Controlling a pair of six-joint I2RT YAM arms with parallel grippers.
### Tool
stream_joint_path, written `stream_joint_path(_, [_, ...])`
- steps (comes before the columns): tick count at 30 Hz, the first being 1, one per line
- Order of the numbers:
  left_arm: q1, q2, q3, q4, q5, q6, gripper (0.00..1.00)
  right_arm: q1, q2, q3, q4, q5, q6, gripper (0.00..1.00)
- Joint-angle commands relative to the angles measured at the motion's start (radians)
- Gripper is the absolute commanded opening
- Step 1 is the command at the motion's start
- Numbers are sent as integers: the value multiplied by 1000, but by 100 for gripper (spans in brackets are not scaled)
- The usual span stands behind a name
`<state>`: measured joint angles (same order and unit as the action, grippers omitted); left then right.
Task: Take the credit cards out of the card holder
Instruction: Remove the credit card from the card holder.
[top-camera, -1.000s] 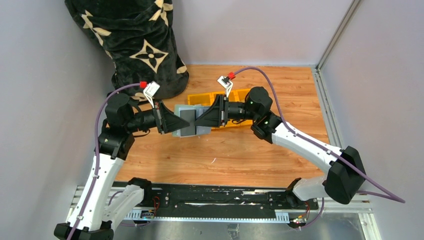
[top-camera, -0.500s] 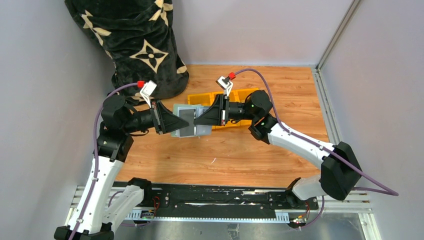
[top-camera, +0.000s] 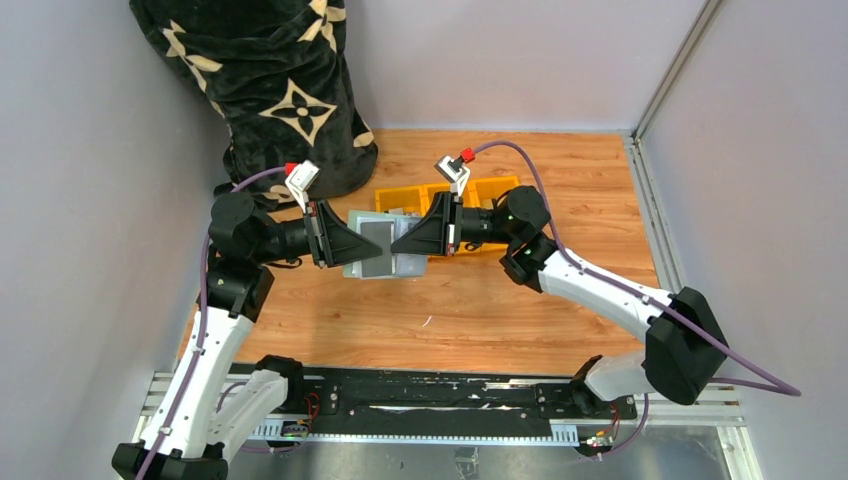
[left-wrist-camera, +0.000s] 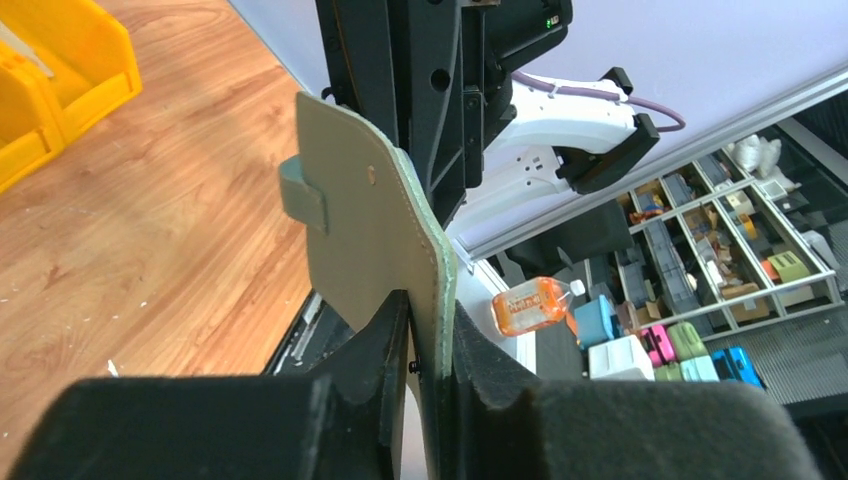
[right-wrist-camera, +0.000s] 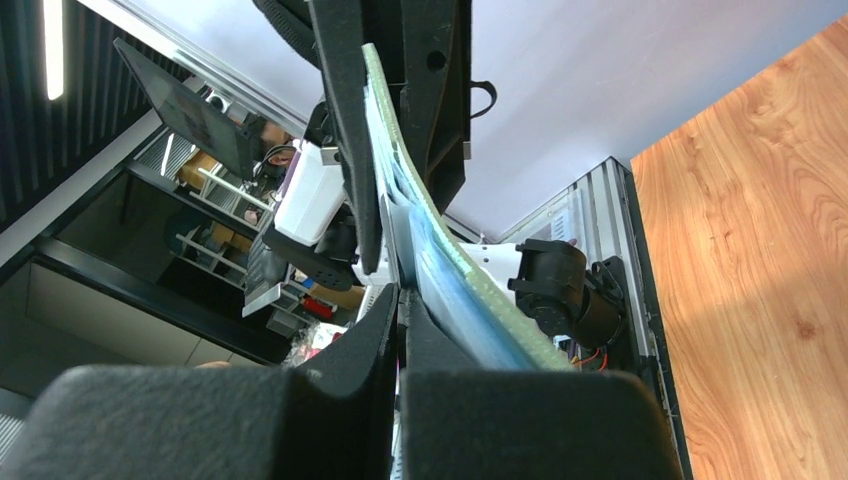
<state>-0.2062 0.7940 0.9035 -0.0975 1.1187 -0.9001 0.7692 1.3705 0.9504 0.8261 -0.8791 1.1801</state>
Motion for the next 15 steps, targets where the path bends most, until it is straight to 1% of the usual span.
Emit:
stream_joint_path(1, [-10, -6, -5, 88, 62, -66, 16, -23, -36, -32, -18, 8, -43, 0])
stream_joint_path(5, [-10, -11, -1, 89, 61, -75, 10, -31, -62, -37, -87, 18, -104, 0])
stream_joint_path(12, [-10, -13, 11, 87, 60, -81, 10, -37, -122, -41, -234, 41, -212, 0])
stream_joint_path(15, [-10, -13, 10, 84, 57, -76, 10, -36, -132, -39, -235, 40, -215, 0])
